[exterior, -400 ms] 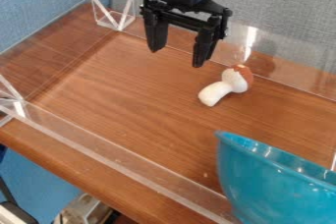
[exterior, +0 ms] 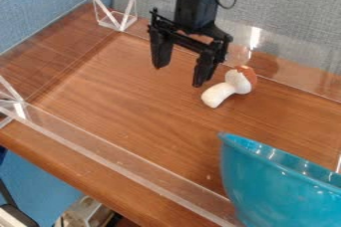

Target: Put the mushroom in the blue bowl

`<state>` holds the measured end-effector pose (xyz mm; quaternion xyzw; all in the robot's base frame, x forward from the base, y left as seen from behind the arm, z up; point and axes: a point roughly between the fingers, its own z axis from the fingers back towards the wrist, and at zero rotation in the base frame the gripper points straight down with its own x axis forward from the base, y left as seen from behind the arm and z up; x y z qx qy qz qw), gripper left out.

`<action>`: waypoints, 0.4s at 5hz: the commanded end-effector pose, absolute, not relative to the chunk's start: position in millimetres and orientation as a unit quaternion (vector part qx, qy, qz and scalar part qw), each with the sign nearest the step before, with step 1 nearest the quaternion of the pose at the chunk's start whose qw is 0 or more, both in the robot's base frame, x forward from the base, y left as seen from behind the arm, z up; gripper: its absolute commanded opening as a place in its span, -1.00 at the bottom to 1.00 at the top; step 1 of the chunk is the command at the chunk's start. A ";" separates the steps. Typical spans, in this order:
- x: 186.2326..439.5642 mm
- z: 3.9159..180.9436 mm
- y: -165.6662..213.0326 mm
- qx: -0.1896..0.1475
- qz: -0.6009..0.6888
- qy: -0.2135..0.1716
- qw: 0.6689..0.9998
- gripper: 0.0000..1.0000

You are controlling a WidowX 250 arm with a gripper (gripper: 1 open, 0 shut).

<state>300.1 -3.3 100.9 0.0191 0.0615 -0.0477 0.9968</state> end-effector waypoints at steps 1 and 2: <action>321.5 116.5 -9.3 0.028 -0.119 0.033 0.992 1.00; 333.1 118.9 -14.3 0.036 -0.177 0.035 0.983 1.00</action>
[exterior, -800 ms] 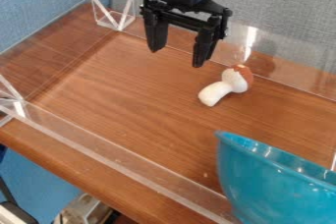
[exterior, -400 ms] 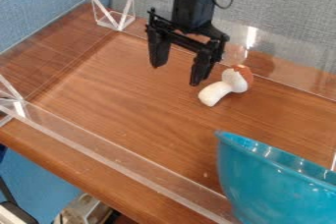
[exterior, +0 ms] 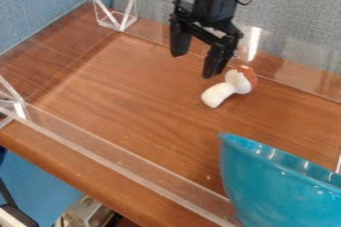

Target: Put the mushroom in the blue bowl

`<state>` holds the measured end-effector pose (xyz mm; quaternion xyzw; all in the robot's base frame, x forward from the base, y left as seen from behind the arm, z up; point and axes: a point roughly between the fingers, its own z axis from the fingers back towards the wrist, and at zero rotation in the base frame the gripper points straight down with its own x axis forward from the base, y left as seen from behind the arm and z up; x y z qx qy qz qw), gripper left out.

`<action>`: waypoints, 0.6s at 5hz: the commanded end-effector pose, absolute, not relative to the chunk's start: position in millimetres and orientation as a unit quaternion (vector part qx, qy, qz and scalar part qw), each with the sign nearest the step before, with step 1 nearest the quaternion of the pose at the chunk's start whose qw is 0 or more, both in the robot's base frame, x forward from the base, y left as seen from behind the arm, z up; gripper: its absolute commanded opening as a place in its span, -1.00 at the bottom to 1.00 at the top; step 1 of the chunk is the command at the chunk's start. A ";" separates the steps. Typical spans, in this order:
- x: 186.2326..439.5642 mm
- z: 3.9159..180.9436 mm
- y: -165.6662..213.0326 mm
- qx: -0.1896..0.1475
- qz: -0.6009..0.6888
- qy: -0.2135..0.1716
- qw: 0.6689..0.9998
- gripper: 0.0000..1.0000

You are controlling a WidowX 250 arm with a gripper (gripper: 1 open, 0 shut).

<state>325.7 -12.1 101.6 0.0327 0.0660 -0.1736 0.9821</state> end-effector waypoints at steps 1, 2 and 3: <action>343.2 120.9 -18.1 0.045 -0.233 0.040 0.971 1.00; 346.8 112.0 -31.5 0.051 -0.297 0.047 0.952 1.00; 350.3 96.0 -44.5 0.053 -0.351 0.058 0.933 1.00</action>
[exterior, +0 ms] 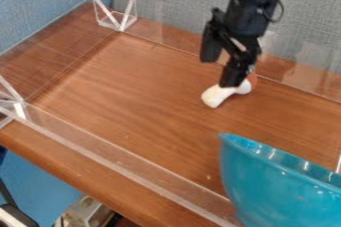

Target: Put the mushroom in the blue bowl

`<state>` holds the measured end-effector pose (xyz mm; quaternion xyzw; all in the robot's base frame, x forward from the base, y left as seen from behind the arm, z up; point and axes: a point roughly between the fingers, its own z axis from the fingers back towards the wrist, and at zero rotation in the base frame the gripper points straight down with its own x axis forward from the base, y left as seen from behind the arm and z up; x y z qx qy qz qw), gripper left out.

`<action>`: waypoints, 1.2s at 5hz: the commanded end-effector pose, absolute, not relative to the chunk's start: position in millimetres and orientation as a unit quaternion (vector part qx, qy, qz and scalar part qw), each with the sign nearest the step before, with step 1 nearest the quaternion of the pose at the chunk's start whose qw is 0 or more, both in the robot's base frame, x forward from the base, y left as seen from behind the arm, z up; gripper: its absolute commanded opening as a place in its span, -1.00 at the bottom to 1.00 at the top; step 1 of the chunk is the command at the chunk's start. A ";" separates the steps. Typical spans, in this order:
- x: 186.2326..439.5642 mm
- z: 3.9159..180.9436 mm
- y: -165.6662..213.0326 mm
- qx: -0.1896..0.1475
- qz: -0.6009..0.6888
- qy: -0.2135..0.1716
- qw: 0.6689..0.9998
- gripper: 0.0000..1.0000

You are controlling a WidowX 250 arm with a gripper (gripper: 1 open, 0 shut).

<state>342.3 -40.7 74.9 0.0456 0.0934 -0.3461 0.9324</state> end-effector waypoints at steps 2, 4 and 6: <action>373.8 55.5 -26.7 0.053 -0.353 0.080 0.931 1.00; 387.9 54.0 -7.8 0.052 -0.339 0.083 0.936 1.00; 391.0 73.6 -7.1 0.056 -0.368 0.079 0.925 -1.00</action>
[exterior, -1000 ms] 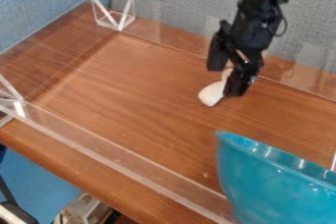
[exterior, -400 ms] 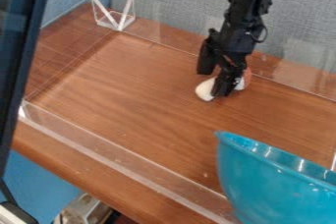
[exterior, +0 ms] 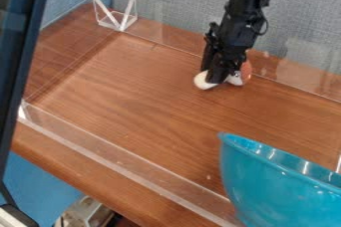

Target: Put the mushroom in the blue bowl

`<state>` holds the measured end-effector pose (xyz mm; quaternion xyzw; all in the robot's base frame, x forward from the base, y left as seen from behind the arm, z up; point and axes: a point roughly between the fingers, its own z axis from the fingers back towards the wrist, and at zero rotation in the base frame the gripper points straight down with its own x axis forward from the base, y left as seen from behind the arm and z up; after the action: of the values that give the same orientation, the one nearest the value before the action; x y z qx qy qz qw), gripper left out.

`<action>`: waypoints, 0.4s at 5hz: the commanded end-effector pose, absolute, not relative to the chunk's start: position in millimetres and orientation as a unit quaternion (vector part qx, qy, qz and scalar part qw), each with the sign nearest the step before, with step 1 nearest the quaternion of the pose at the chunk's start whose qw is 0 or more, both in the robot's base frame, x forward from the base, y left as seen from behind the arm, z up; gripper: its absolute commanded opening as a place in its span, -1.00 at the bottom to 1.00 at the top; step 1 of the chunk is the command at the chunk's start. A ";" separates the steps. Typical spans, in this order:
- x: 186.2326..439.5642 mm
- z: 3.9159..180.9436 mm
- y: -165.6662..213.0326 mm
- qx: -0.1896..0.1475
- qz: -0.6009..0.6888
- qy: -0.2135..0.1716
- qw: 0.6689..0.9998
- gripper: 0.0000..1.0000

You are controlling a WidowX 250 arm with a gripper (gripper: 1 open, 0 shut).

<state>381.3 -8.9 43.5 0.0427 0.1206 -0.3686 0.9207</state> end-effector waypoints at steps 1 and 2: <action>391.1 82.4 -7.3 0.058 -0.382 0.079 0.919 -1.00; 389.4 84.0 -5.1 0.058 -0.382 0.080 0.919 -1.00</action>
<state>381.5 -7.8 47.9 0.0422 0.1268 -0.3859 0.9128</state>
